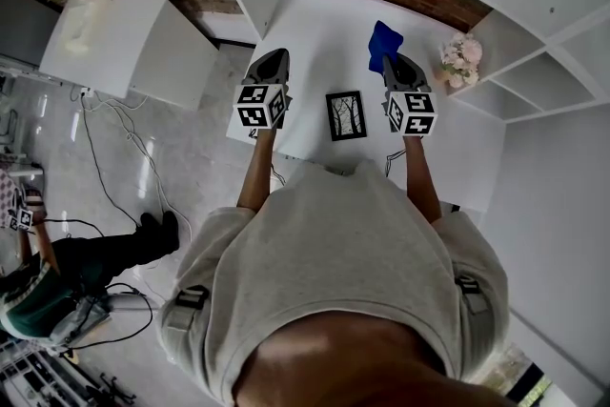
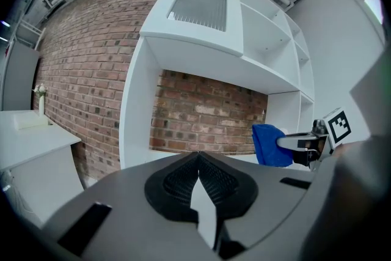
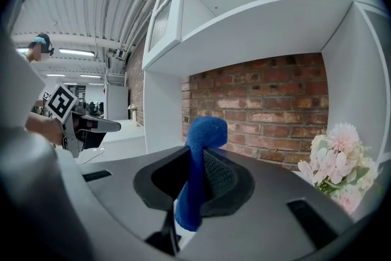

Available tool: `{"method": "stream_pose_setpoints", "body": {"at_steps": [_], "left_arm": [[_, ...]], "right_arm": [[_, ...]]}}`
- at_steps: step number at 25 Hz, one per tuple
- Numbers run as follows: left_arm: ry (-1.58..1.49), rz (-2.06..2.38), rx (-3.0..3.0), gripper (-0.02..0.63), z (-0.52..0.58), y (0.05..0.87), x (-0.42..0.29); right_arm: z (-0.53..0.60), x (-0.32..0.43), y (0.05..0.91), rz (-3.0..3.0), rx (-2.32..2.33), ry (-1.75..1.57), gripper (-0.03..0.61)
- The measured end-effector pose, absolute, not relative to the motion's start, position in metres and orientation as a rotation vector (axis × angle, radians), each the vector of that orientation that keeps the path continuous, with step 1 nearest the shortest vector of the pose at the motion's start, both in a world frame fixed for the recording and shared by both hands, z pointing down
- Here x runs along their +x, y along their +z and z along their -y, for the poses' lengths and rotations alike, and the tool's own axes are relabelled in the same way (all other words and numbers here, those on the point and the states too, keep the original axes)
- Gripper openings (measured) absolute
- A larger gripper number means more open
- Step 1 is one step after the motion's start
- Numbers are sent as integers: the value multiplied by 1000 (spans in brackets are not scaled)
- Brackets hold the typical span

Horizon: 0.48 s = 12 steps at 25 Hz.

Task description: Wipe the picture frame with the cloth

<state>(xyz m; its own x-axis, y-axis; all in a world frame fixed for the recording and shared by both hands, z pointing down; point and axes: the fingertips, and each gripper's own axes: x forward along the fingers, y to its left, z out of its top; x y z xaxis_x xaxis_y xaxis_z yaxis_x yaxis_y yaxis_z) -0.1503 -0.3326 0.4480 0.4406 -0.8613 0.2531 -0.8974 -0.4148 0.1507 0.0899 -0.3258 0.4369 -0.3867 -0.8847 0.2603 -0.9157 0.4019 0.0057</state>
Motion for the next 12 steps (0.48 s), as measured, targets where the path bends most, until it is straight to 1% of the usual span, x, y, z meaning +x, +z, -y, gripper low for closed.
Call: {"method": "stream_pose_setpoints", "body": {"at_steps": [12], "left_arm": [[213,1527,2430,15,333,450,-152]], "right_arm": [[329,90,439,2436,1605,214,61]]}}
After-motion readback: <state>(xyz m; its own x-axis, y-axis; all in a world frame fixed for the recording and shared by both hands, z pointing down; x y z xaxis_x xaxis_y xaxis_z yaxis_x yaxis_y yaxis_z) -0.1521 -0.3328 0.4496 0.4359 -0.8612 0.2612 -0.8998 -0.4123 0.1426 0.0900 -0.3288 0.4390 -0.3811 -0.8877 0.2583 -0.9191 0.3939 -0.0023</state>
